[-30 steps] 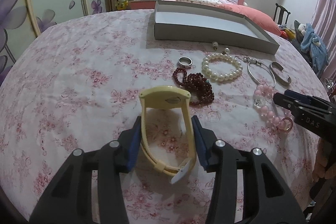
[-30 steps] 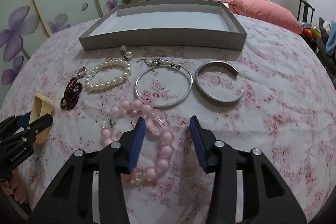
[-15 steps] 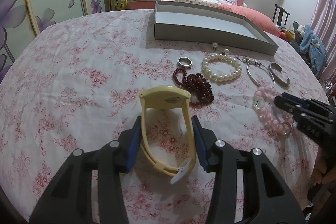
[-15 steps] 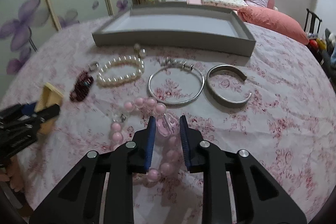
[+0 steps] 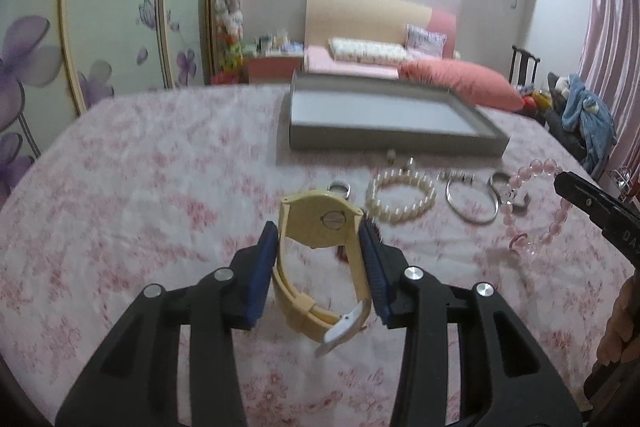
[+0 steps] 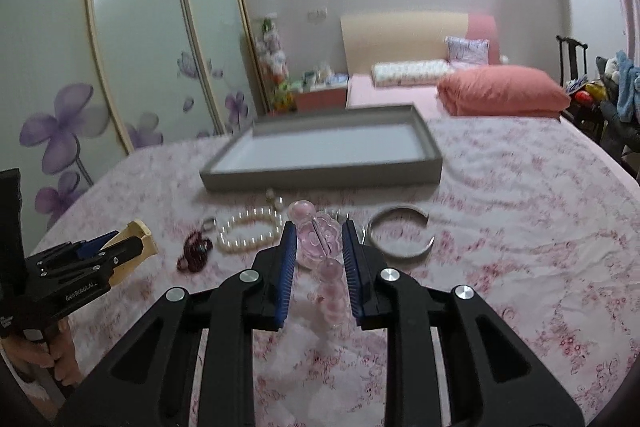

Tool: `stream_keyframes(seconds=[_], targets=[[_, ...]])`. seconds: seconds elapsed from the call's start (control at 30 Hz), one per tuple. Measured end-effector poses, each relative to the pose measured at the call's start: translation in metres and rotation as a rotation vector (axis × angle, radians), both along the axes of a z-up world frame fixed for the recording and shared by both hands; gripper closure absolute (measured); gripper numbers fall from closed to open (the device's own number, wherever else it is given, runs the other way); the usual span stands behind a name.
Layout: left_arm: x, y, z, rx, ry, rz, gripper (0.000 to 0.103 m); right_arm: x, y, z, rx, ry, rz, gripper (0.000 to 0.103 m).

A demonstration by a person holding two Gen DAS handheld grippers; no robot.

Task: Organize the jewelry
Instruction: 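Carry the pink bead bracelet in the right tool into the grey tray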

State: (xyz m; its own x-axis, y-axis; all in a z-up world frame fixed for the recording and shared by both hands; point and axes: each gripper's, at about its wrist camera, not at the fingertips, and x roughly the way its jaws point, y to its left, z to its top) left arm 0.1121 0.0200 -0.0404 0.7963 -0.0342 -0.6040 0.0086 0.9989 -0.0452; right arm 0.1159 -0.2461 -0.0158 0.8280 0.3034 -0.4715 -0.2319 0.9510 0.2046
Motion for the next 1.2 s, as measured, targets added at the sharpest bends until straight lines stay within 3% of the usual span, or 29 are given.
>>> stream_keyframes(seconds=[0.3,0.67,0.97,1.2], targets=[[-0.005,-0.011,0.031,0.027,-0.167,0.015,0.062,-0.009,-0.005,0.026,0.032,-0.169,-0.057,0.079],[0.028,-0.028,0.074,0.092,-0.324,0.023,0.062,0.018,-0.006,0.051,0.031,-0.276,-0.099,0.079],[0.090,-0.040,0.085,0.095,-0.319,0.005,0.062,0.066,0.000,0.063,0.017,-0.293,-0.099,0.079],[0.147,-0.040,0.074,0.087,-0.286,0.004,0.064,0.119,0.012,0.058,0.001,-0.264,-0.098,0.079]])
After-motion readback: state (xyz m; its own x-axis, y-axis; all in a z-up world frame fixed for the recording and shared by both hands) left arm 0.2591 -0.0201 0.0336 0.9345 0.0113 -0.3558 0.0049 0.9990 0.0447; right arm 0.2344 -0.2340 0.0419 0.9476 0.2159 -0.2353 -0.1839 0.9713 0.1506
